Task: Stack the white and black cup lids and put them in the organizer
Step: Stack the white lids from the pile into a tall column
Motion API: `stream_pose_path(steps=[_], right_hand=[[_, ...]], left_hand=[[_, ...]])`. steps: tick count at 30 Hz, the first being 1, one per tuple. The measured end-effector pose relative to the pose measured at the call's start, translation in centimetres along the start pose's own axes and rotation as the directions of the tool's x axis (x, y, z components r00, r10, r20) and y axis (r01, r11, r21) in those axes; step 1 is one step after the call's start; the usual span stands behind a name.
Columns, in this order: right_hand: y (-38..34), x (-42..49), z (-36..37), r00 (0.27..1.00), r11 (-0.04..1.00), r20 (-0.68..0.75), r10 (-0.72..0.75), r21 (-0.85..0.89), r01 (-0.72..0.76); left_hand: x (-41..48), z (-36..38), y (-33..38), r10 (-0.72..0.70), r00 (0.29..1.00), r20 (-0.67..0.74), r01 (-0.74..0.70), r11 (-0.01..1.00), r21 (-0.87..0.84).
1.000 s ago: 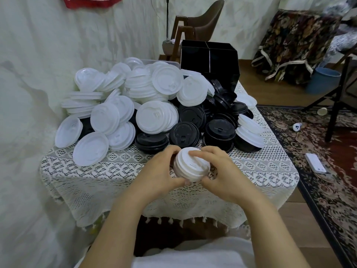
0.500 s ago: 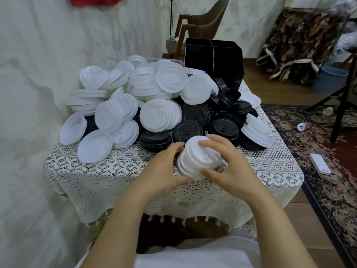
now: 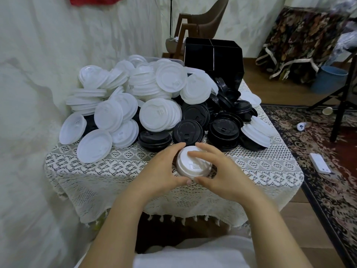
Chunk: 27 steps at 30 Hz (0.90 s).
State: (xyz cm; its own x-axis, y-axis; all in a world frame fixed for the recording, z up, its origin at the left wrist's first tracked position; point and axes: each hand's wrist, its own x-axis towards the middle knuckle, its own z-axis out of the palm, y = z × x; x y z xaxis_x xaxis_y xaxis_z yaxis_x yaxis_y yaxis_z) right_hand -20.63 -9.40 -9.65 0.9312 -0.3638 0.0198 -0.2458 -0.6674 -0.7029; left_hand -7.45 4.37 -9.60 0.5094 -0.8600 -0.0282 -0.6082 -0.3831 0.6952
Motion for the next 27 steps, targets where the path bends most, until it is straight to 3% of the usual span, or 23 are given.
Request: stream_pose_path(steps=[17,23,25,27], right_hand=[[-0.8,0.2,0.3,0.995,0.995,0.0,0.1,0.021,-0.1],[-1.4,-0.7,-0.8,0.996,0.99,-0.012,0.084,-0.114,-0.085],[-1.5,-1.0,-1.6,0.99,0.99,-0.102,0.094,-0.092,-0.103],[-1.0,-1.1,-2.5,0.918,0.992,-0.375,0.128,0.071,-0.109]], left_hand=[[-0.1,0.3,0.4,0.048,0.998,-0.045,-0.047,0.999,0.011],[-0.1,0.2,0.5,0.036,0.998,-0.048,-0.036,0.999,-0.002],[-0.1,0.2,0.5,0.028,0.999,-0.046,-0.029,1.0,-0.006],[0.0,0.2,0.5,0.028,0.999,-0.038,-0.028,1.0,-0.011]])
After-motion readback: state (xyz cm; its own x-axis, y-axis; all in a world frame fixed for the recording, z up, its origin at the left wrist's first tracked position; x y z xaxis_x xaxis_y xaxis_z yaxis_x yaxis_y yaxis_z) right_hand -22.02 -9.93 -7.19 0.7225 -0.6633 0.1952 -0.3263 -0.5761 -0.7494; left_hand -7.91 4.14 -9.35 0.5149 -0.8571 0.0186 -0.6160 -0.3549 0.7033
